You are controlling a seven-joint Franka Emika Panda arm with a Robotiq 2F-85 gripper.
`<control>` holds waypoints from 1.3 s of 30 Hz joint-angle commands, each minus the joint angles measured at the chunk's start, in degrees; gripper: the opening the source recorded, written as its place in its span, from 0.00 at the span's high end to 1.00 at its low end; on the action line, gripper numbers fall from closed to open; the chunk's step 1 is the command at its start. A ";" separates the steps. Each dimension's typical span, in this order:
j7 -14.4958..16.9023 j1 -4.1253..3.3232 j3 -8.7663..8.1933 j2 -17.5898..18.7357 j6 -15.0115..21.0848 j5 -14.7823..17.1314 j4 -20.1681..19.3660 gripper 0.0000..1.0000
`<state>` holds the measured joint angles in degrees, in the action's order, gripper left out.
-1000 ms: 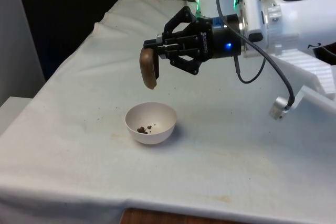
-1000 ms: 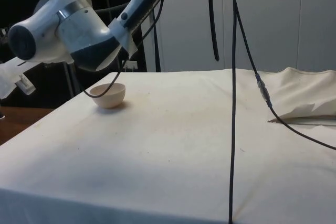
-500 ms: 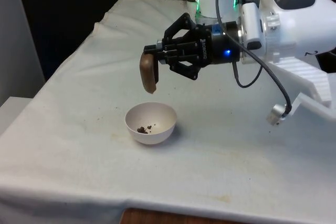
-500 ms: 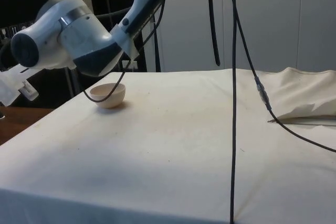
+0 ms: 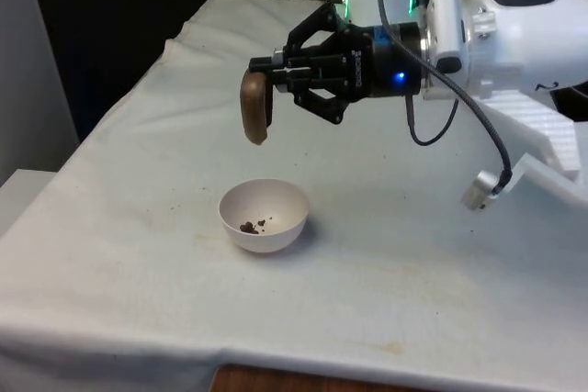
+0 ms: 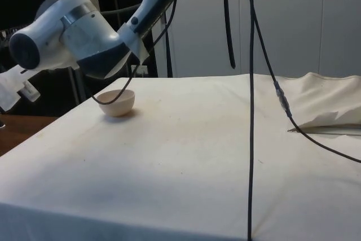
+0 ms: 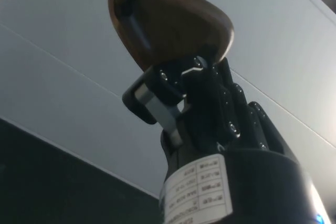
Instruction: Pour the coffee beans from the cup into the bowl.
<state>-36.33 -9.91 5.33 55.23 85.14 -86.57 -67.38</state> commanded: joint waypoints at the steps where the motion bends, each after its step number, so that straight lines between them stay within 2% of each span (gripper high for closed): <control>1: 0.57 -0.17 -0.06 -0.29 -0.57 -0.46 -0.06 0.98; 3: 0.63 -0.29 0.34 -0.29 -1.55 -1.38 0.00 0.98; 4: 0.17 0.00 0.46 -0.23 -1.20 -1.32 0.00 0.98; 5: 0.63 -0.34 0.52 -0.29 -1.83 -1.66 0.06 0.98; 12: 0.46 -0.63 2.46 0.06 -4.47 -3.72 0.40 0.98; 13: 0.17 -0.29 2.64 -0.23 -4.07 -3.84 0.00 0.98; 14: 0.46 -0.69 2.75 0.11 -4.81 -3.95 0.40 0.98; 17: 0.40 -0.92 3.84 0.34 -6.02 -4.98 0.52 0.98; 20: 0.34 -0.80 4.64 0.46 -6.65 -5.67 0.57 0.98; 21: 0.00 -0.57 4.81 0.11 -6.36 -5.84 0.00 0.98; 26: 0.00 -0.86 4.98 0.69 -6.88 -6.13 0.40 0.98; 28: -0.34 -0.52 5.10 0.74 -6.47 -6.07 0.34 0.98; 30: -0.34 -0.52 5.10 0.74 -6.47 -6.07 0.34 0.98; 36: -1.72 0.86 5.96 0.34 -4.93 -4.93 0.06 0.98; 37: -1.78 0.46 5.50 0.52 -5.67 -5.44 0.06 0.98; 38: -1.89 1.03 6.02 0.29 -4.70 -4.76 0.06 0.98; 39: -2.06 1.20 6.07 0.23 -4.47 -4.53 0.06 0.98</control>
<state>-38.39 -9.17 10.94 55.69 79.93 -91.62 -67.27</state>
